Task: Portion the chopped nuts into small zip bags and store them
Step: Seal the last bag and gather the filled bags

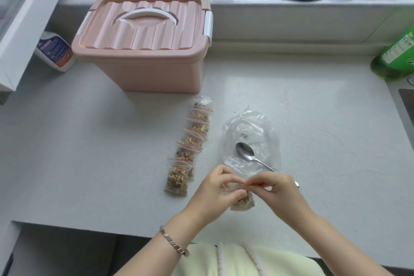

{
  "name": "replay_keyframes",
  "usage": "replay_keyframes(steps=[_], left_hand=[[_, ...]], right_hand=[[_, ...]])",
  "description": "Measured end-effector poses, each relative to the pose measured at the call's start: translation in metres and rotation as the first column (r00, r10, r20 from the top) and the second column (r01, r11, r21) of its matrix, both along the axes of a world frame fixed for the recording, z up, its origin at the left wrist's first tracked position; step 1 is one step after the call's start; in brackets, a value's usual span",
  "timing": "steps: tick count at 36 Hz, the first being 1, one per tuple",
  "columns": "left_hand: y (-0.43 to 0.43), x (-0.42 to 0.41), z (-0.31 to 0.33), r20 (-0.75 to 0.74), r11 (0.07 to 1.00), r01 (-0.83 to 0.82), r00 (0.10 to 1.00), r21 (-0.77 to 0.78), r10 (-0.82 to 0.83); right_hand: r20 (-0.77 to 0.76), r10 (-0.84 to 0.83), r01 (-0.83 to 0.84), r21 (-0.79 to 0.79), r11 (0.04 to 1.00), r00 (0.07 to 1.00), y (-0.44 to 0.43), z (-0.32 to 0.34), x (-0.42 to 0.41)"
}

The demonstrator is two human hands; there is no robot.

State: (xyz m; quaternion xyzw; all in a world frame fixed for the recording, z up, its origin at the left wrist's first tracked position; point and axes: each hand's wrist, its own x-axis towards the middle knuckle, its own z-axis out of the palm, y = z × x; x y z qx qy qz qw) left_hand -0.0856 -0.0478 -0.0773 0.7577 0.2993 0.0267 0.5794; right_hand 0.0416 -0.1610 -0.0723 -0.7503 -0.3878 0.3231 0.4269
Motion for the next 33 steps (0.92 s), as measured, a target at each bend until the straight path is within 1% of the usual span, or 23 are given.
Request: replay_keyframes(steps=[3,5,7,9,11,13,16,19,26,33], left_hand=[[0.002,0.003,0.010,0.105,0.982,-0.135,0.983,-0.136,0.150],[0.002,0.006,0.018,0.185,0.951,-0.191,0.953,-0.243,0.238],[0.001,0.009,0.026,0.226,0.921,-0.233,0.924,-0.312,0.310],[0.000,0.011,0.032,0.242,0.919,-0.253,0.912,-0.303,0.331],[0.000,0.012,0.035,0.239,0.942,-0.262,0.920,-0.212,0.310],[0.000,0.013,0.038,0.220,0.945,-0.297,0.921,-0.140,0.322],[0.000,0.014,0.042,0.170,0.908,-0.389,0.895,-0.155,0.412],[0.000,0.014,0.045,0.141,0.906,-0.384,0.902,-0.177,0.409],[0.002,0.011,0.053,0.131,0.918,-0.332,0.922,-0.216,0.365],[0.004,0.013,0.059,0.121,0.907,-0.326,0.922,-0.267,0.367]], right_hand=[[-0.127,-0.046,0.052,0.042,0.998,0.991,0.002,0.017,0.003],[-0.220,-0.078,0.095,0.071,0.993,0.972,0.007,0.027,0.006],[-0.308,-0.100,0.136,0.099,0.986,0.946,0.012,0.036,0.008],[-0.356,-0.112,0.159,0.105,0.982,0.928,0.014,0.042,0.010],[-0.386,-0.133,0.180,0.087,0.980,0.913,0.015,0.045,0.010],[-0.421,-0.161,0.193,0.035,0.981,0.893,0.013,0.045,0.010],[-0.473,-0.161,0.162,-0.039,0.986,0.866,0.012,0.047,0.009],[-0.481,-0.161,0.152,-0.058,0.987,0.862,0.011,0.050,0.006],[-0.440,-0.146,0.132,-0.062,0.989,0.886,0.013,0.055,0.007],[-0.303,-0.109,0.101,-0.042,0.994,0.947,0.014,0.055,0.010]])
